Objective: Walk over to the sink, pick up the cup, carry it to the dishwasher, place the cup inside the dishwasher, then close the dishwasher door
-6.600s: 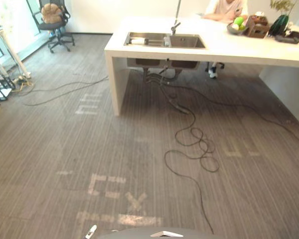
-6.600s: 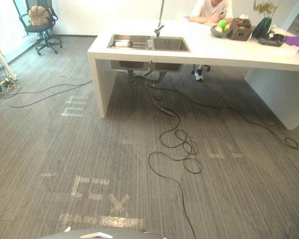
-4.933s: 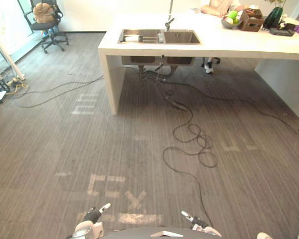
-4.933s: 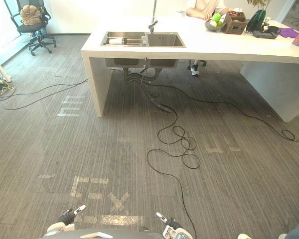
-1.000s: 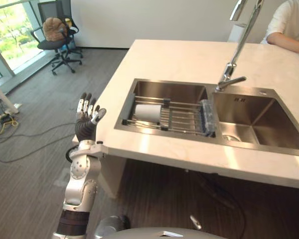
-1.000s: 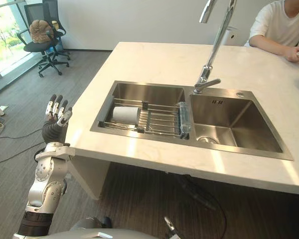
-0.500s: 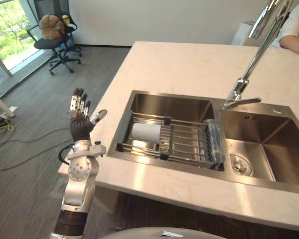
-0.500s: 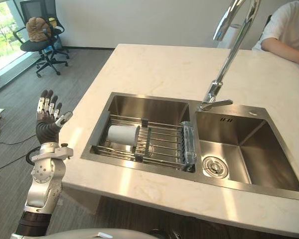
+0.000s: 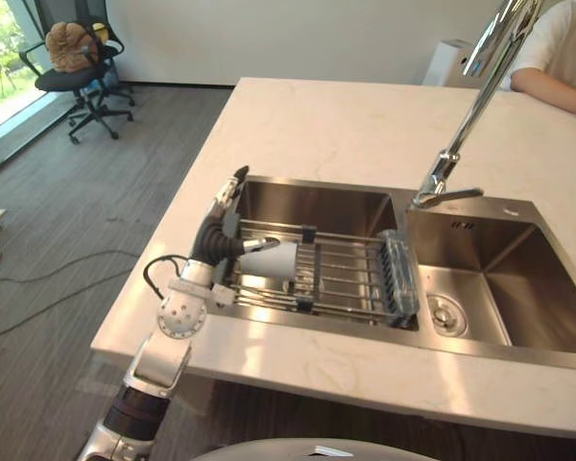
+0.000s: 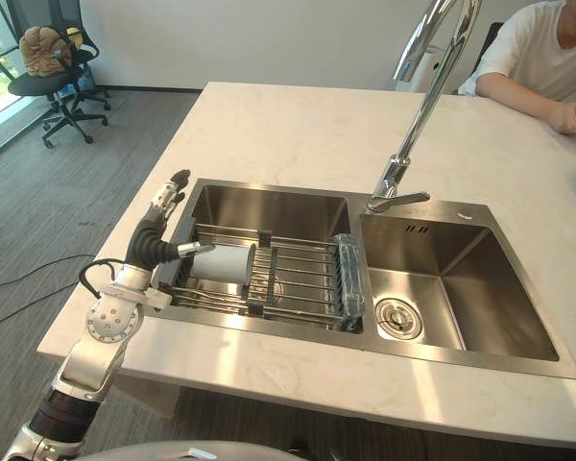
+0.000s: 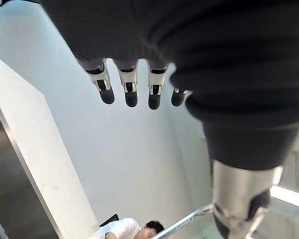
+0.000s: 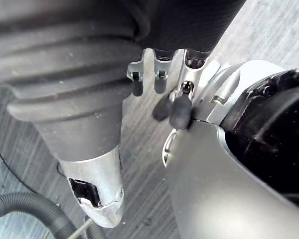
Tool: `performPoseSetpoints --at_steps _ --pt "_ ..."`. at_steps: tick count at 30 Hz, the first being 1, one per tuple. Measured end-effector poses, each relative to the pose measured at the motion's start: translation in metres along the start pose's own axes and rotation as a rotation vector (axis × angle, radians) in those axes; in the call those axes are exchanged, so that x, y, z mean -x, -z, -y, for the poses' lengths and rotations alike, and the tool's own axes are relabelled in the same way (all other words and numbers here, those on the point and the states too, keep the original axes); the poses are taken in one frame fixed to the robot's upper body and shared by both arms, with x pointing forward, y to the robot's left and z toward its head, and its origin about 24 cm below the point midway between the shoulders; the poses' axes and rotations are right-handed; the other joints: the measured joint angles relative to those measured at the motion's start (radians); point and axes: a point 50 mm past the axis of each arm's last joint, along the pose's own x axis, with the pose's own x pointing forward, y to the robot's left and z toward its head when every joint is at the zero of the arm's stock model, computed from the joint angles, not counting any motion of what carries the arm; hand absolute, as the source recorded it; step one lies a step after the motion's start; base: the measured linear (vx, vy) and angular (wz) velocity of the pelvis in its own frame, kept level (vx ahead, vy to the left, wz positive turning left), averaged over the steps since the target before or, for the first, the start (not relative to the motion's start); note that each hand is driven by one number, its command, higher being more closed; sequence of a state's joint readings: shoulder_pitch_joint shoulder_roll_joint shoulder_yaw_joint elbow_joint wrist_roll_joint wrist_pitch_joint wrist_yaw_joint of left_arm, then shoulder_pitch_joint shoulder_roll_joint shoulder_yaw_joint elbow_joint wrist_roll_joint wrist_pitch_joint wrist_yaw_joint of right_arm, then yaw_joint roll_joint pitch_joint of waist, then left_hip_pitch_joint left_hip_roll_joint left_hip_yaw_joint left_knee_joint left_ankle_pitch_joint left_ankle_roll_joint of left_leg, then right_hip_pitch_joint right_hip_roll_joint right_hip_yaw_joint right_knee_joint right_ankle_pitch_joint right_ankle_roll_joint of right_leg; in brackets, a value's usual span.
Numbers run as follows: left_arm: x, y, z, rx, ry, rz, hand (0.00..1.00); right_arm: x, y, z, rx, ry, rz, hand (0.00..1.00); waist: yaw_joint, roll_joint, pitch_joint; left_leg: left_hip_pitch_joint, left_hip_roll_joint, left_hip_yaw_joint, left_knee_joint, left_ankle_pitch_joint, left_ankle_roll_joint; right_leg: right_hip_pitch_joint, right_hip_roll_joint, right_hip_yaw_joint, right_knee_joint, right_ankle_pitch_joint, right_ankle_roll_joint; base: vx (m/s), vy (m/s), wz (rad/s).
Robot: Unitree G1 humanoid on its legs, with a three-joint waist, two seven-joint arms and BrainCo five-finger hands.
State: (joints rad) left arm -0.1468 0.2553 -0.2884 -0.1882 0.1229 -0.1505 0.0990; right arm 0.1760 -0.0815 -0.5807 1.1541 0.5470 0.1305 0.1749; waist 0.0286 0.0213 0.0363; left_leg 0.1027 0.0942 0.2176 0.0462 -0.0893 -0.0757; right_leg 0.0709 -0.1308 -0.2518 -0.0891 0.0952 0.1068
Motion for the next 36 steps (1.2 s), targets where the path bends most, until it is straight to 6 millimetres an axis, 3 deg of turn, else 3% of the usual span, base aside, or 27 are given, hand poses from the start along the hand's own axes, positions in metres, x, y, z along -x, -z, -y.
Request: performPoseSetpoints --at_steps 7,11,19,36 --pt "-0.001 0.040 -0.003 -0.398 0.151 -0.160 0.00 -0.003 -0.007 -0.014 0.026 -0.030 0.012 0.00 -0.032 0.013 -0.008 0.022 0.004 0.000 -0.034 0.016 -0.005 0.003 0.009 -0.004 -0.001 0.003 -0.004 0.00 0.000 0.00" --pt "0.002 0.051 -0.008 -0.603 0.252 -0.159 0.00 -0.004 -0.010 -0.018 0.009 -0.021 0.022 0.00 -0.039 0.013 -0.008 0.023 0.004 0.002 -0.034 0.016 -0.005 0.003 0.009 -0.006 -0.001 0.006 -0.003 0.00 0.000 0.00" --pt "0.008 0.075 -0.016 -0.696 0.280 -0.229 0.00 -0.005 -0.014 -0.026 0.024 -0.041 0.024 0.00 -0.058 0.017 -0.006 0.024 0.004 0.007 -0.034 0.016 -0.006 0.001 0.009 -0.004 -0.001 0.007 -0.004 0.00 0.000 0.00" --pt "0.018 0.095 -0.012 -0.897 0.350 -0.227 0.00 -0.006 -0.022 -0.032 0.079 -0.053 -0.001 0.00 -0.074 0.029 0.003 0.042 0.005 0.042 -0.049 0.015 -0.008 -0.004 0.014 0.028 -0.002 0.011 -0.004 -0.01 0.000 -0.05"
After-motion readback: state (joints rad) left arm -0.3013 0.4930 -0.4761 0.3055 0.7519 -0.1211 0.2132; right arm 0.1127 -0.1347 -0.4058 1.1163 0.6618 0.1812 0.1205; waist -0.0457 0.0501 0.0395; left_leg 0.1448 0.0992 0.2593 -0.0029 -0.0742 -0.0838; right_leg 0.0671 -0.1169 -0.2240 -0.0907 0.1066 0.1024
